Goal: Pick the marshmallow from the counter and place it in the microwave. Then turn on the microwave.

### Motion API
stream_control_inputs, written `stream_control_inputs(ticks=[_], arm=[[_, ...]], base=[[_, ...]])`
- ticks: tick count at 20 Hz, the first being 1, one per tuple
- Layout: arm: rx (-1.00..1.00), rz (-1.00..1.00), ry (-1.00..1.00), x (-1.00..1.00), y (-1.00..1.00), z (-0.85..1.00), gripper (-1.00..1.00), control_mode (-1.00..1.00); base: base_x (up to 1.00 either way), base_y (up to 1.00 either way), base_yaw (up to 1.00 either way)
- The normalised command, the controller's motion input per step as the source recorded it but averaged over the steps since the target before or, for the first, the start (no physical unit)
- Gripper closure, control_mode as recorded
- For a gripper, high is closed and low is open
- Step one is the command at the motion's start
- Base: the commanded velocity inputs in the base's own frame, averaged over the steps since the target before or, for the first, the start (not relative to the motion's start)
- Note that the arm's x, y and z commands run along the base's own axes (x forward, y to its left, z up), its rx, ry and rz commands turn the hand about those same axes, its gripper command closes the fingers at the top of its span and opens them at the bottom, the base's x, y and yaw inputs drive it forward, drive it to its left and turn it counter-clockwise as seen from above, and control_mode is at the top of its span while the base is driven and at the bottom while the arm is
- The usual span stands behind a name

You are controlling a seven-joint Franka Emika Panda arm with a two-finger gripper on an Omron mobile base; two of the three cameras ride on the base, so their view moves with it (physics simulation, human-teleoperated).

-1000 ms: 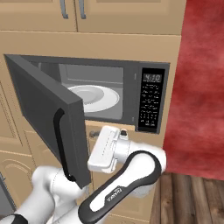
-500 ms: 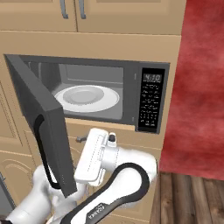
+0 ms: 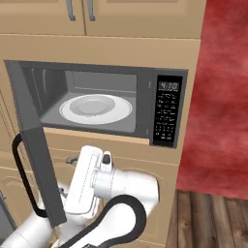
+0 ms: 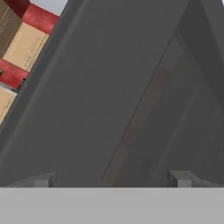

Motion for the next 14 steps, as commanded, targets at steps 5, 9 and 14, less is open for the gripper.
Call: stream_control_inputs(ticks=[5,9,14], arm=[[-0.02,0.0,-0.17,-0.25,0.36,0.0,-1.0,-1.0],[-0.03,0.0,-0.16,-0.21,0.41,0.0,-1.0,-1.0],[-0.03,0.0,-0.16,-0.16,0.45,0.0,-1.0,-1.0]], base=[[0.0,0.0,0.0],[0.0,0.0,0.0],[0.0,0.0,0.0]])
